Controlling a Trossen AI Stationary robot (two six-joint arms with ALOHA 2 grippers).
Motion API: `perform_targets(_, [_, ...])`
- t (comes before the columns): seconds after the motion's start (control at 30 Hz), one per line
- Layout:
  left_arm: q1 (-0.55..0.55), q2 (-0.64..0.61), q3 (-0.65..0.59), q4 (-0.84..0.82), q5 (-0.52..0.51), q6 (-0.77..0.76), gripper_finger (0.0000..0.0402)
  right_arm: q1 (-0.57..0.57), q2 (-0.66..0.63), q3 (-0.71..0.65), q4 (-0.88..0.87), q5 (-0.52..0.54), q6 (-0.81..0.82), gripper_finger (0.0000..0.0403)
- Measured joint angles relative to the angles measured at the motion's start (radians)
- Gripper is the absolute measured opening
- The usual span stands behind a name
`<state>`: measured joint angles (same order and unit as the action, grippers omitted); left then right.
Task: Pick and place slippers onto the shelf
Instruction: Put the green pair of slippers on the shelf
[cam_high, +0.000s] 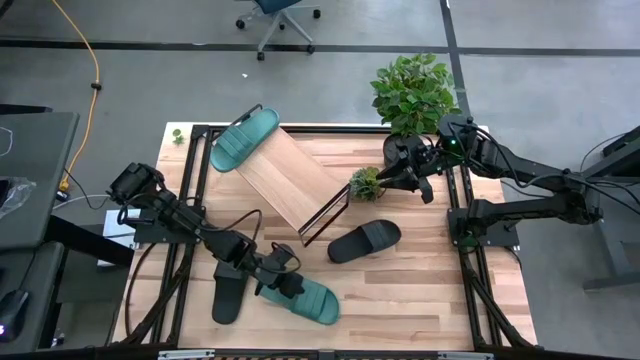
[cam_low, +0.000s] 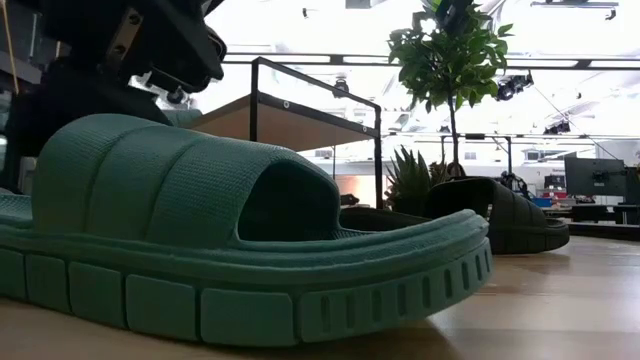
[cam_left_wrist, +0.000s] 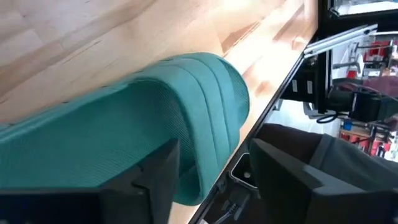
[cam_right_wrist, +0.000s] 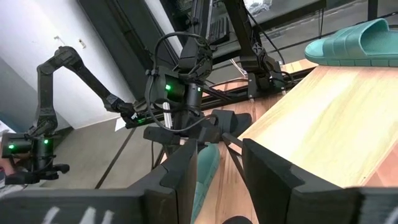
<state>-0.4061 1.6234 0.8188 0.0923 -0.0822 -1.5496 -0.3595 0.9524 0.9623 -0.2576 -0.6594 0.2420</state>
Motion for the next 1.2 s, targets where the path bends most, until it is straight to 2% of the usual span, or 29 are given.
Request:
perform_targets(0.23, [0.000, 0.046, -0.001, 0.030, 0.007, -0.025, 0.0215, 0.000, 0.000, 0.000, -0.008, -0.001, 0.000, 0.0119])
perform_targets(0.57, [0.000, 0.092, -0.001, 0.116, 0.011, -0.029, 0.0192, 0.000, 0.000, 0.000, -0.013, -0.004, 0.000, 0.0119])
perform_targets(0.63, [0.000, 0.112, 0.002, 0.159, 0.013, -0.028, 0.0185, 0.000, 0.000, 0.000, -0.013, -0.004, 0.000, 0.0119])
perform_targets(0.97, [0.000, 0.123, 0.001, 0.167, 0.048, -0.027, 0.0144, 0.000, 0.000, 0.000, -0.015, -0.004, 0.000, 0.0119])
perform_targets(1.2, [0.000, 0.123, 0.000, 0.163, 0.049, -0.015, 0.0078, 0.000, 0.000, 0.000, -0.015, -0.003, 0.000, 0.0119])
